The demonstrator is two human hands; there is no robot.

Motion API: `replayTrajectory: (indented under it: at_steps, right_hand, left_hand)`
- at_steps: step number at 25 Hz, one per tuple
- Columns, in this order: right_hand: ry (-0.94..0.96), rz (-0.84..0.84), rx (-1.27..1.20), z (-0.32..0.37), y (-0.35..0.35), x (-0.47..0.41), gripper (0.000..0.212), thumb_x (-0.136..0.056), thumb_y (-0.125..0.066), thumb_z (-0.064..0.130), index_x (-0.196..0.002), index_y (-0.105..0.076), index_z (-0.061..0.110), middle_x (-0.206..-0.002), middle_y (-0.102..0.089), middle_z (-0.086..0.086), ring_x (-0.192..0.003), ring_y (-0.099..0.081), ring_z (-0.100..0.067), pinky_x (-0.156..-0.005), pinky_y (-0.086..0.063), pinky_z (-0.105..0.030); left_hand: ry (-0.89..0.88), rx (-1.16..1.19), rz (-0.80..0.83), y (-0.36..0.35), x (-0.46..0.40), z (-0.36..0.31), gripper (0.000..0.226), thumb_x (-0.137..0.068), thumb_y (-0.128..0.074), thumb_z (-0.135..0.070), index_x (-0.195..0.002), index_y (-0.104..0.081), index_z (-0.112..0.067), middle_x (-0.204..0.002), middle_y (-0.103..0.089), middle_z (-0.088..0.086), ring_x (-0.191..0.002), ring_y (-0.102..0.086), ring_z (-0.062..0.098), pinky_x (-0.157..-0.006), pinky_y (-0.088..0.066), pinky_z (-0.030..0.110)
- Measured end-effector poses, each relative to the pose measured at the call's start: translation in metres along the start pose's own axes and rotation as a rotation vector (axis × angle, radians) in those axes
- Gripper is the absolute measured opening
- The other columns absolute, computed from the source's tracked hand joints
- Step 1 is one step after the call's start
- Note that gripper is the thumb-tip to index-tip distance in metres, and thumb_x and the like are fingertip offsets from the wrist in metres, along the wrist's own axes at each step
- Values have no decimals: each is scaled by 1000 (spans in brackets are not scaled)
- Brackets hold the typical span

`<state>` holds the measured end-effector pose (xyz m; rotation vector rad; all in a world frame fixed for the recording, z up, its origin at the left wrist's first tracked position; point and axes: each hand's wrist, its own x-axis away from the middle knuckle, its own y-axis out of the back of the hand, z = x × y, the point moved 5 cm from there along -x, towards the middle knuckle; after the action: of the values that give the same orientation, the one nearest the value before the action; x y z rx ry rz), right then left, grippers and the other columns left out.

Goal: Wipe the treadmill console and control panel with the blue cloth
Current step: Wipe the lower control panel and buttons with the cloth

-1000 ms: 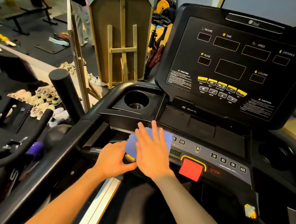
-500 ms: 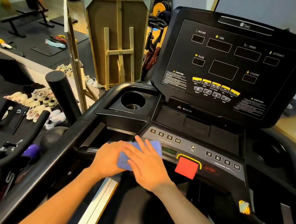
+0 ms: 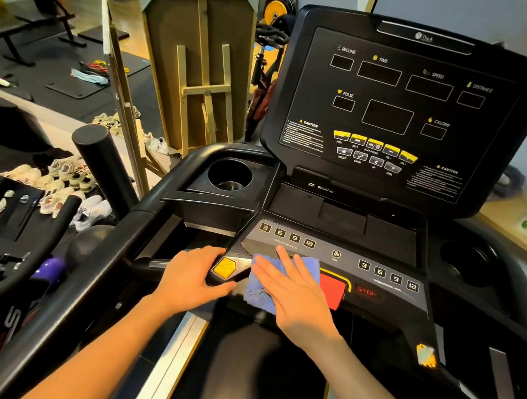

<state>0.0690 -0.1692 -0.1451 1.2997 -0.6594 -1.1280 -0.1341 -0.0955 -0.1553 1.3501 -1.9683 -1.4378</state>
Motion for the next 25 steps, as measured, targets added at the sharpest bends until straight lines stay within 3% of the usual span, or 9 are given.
replayTrajectory:
  at_steps: [6, 10, 15, 18, 20, 23, 25]
  right_hand:
    - [-188, -108, -90, -32, 18, 43, 51, -107, -45, 20, -155, -32, 31, -164, -22, 13, -154, 2, -12, -123, 6, -32]
    - [-307, -126, -6, -63, 27, 80, 55, -105, -51, 24, -155, -30, 34, -163, -19, 15, -153, 8, -10, -124, 5, -31]
    - [-364, -195, -3, -89, 38, 121, 73, -90, -67, -2, -153, -38, 20, -158, -28, 13, -154, 3, -15, -124, 3, -34]
    - [-412, -212, 14, -96, 47, 137, 74, -92, -64, 4, -155, -32, 24, -162, -24, 8, -154, -3, -19, -124, -4, -39]
    - [-409, -249, 54, -98, 54, 144, 67, -89, -58, 6, -152, -39, 20, -163, -20, 12, -152, -5, -19, -124, -6, -38]
    - [-432, -214, 63, -107, 54, 150, 59, -88, -59, 11, -146, -48, 11, -158, -37, 1, -150, -8, -20, -122, 3, -34]
    - [-451, -148, 117, -111, 55, 147, 61, -86, -66, 17, -144, -49, 12, -149, -51, -6, -146, -21, -25, -120, -3, -36]
  left_hand:
    - [41, -13, 8, 2, 4, -4, 68, -78, -53, -74, -127, -58, -28, -107, -68, -12, -87, -56, 0, -79, -44, 27]
    - [80, 36, 70, 3, 1, -5, 69, -76, -61, -69, -130, -57, -27, -110, -69, -9, -92, -62, 7, -81, -51, 31]
    - [171, 162, 145, 4, -3, -4, 85, -76, -79, -47, -147, -38, -22, -124, -53, -2, -109, -55, 14, -94, -50, 37]
    - [178, 233, 107, 8, -7, -12, 84, -79, -80, -37, -149, -36, -20, -126, -48, 3, -108, -51, 14, -94, -46, 32]
    - [203, 238, 96, 9, -7, -15, 83, -81, -78, -37, -150, -35, -21, -128, -46, 5, -108, -50, 14, -93, -44, 31]
    - [256, 182, 65, 11, -5, -19, 79, -82, -76, -39, -149, -37, -22, -131, -46, 8, -115, -51, 24, -96, -46, 40]
    - [213, 77, 20, 17, -8, -37, 72, -84, -73, -43, -145, -41, -23, -129, -49, 8, -116, -48, 28, -95, -45, 46]
